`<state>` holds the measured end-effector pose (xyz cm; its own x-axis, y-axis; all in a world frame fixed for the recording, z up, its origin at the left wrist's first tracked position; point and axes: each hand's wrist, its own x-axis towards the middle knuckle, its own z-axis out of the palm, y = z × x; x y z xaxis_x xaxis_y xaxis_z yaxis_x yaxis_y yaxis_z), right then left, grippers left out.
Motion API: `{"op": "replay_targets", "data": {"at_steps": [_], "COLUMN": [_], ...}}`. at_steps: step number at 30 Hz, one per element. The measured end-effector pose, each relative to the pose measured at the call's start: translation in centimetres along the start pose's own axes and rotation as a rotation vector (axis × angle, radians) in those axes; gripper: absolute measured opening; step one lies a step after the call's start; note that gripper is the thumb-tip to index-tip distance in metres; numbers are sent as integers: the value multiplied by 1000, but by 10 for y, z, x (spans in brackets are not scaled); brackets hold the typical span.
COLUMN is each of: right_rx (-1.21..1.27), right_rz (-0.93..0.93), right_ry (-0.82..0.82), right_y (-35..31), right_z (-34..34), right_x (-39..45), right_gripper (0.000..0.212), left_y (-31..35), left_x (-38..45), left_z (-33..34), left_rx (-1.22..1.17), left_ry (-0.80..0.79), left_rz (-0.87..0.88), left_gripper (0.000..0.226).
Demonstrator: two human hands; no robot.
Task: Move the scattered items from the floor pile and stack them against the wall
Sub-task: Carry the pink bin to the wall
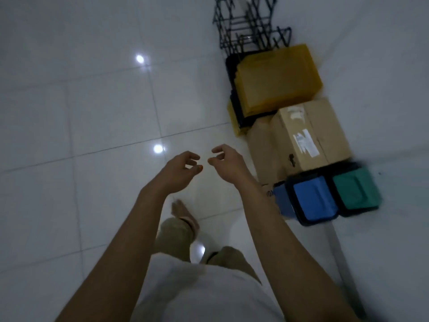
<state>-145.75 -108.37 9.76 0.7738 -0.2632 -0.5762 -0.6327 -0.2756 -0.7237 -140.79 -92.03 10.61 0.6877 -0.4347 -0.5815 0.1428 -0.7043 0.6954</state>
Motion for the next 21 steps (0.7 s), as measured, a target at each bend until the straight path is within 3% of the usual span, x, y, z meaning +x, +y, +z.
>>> {"op": "replay_targets", "data": {"at_steps": [6,11,17,21], "right_rx": [-218,-351,-387,-452], "right_rz": [2,-76,-256,-327], "right_ry": [-223,-330,-326,-429], "right_y": [-77,-145,-233,-294], "right_z": [63,101,120,148], "right_x": [37,66,129,180], "right_gripper": [42,43,35,35], "left_y": [-44,-65,-70,-72], "left_x": [-18,-15,16,42], "left_z": [-91,-171,-240,-282], "left_rx": [-22,-174,-320,-365], "left_ry": [52,261,425,508], "left_rz": [-129,-179,-185,-236], "left_gripper": [43,41,36,38]}}
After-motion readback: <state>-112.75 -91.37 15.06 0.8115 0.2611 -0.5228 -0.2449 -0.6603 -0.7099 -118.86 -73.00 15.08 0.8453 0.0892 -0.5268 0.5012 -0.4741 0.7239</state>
